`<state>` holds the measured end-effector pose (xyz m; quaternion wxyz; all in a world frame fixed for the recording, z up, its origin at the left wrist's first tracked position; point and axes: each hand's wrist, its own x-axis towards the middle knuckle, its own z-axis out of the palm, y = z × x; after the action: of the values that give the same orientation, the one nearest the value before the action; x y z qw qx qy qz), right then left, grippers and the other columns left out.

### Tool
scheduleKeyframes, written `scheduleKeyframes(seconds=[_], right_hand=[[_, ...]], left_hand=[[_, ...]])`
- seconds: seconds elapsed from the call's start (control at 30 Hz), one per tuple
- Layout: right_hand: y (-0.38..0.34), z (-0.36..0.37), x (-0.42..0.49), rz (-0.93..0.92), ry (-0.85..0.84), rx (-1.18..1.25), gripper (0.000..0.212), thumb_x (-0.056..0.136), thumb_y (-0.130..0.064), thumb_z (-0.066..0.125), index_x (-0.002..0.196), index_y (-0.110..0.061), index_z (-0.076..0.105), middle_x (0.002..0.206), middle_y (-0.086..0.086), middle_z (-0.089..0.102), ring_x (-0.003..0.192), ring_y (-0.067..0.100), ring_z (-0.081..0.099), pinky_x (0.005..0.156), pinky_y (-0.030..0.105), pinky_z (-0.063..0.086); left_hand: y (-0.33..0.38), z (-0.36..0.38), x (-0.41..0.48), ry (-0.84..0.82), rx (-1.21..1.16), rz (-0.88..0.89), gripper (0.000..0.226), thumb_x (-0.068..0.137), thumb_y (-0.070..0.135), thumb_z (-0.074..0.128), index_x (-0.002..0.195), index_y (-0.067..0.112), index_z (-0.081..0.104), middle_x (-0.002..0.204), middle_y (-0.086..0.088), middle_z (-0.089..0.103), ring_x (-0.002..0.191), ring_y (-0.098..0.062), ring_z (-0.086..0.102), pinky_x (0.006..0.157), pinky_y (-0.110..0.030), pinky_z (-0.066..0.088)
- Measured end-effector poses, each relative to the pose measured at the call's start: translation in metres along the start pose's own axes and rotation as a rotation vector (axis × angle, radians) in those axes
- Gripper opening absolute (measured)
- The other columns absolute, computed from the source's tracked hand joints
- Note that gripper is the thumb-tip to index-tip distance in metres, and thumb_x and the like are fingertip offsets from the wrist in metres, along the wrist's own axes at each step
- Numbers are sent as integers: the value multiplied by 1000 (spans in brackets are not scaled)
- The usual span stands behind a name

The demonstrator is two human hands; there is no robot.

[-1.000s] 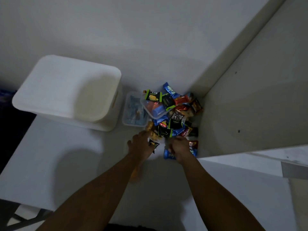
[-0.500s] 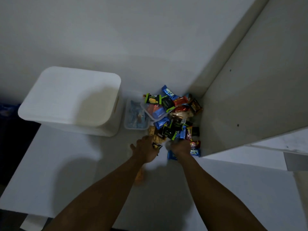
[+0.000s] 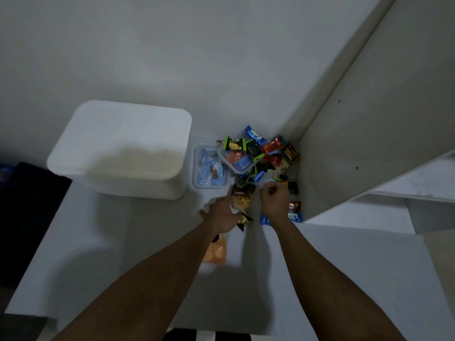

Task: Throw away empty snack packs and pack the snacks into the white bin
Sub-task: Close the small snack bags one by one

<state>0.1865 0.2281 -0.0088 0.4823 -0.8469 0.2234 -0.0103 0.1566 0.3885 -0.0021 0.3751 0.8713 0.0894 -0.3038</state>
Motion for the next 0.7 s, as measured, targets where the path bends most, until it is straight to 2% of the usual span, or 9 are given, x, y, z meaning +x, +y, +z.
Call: scheduleKeyframes(seconds=[0.07, 0.13, 0.23, 0.3, 0.37, 0.47, 0.5, 0.6, 0.7], right_hand=[[-18, -8, -4, 20, -44, 56, 10, 87, -6, 67, 86, -13, 61, 87, 6, 63, 84, 23, 61, 79, 34, 51], [-37, -17, -13, 9, -58, 105, 19, 83, -1, 67, 80, -17, 58, 84, 6, 63, 78, 23, 59, 71, 34, 51], [-70, -37, -27, -36, -51, 147, 16, 83, 4, 64, 85, -11, 59, 83, 10, 62, 72, 22, 56, 62, 28, 49], [-94, -50, -35, -95, -46, 156, 21, 82, 7, 62, 83, -14, 59, 80, 9, 60, 70, 20, 55, 59, 27, 48], [-120, -61, -46, -165, -44, 188, 26, 80, 8, 65, 80, -18, 60, 79, 11, 61, 72, 22, 57, 65, 33, 49], [-159, -75, -66, -285, -63, 208, 26, 86, 7, 65, 79, -18, 60, 81, 13, 63, 72, 25, 63, 59, 28, 51], [-172, -78, -72, -333, -68, 200, 26, 88, 6, 64, 79, -17, 60, 82, 14, 65, 73, 28, 67, 57, 26, 51], [-205, -82, -89, -465, -45, 179, 19, 89, 1, 66, 82, -15, 61, 91, 15, 68, 82, 32, 72, 57, 28, 54], [-231, -79, -101, -508, -11, 160, 14, 84, -4, 74, 85, -15, 66, 85, 4, 68, 69, 20, 67, 57, 28, 54]], left_hand=[[2, -15, -11, 36, -55, 18, 71, 80, 48, 60, 146, 30, 41, 147, -1, 44, 139, -30, 38, 115, -59, 22], [4, -32, -20, 94, -135, 53, 71, 77, 48, 61, 142, 25, 46, 146, -3, 48, 135, -30, 44, 114, -55, 29], [18, -60, -38, 166, -257, 135, 67, 84, 42, 65, 144, 19, 45, 145, -6, 51, 128, -26, 51, 109, -42, 40], [31, -81, -46, 202, -325, 227, 50, 94, 26, 65, 139, 13, 51, 136, -8, 57, 115, -19, 56, 95, -26, 45], [46, -103, -56, 249, -412, 310, 42, 95, 20, 63, 135, 10, 55, 126, -8, 61, 101, -12, 58, 84, -19, 47], [65, -127, -73, 306, -476, 435, 48, 97, 20, 61, 142, 15, 49, 142, -4, 55, 123, -20, 56, 104, -36, 47], [69, -133, -79, 313, -499, 483, 48, 98, 19, 59, 144, 15, 48, 142, -4, 55, 125, -21, 55, 105, -37, 47], [79, -152, -99, 362, -571, 584, 44, 100, 21, 57, 143, 15, 49, 125, -1, 62, 109, -16, 61, 90, -26, 48], [80, -170, -112, 465, -593, 624, 40, 99, 30, 57, 138, 19, 55, 115, 4, 62, 101, -17, 63, 83, -25, 47]])
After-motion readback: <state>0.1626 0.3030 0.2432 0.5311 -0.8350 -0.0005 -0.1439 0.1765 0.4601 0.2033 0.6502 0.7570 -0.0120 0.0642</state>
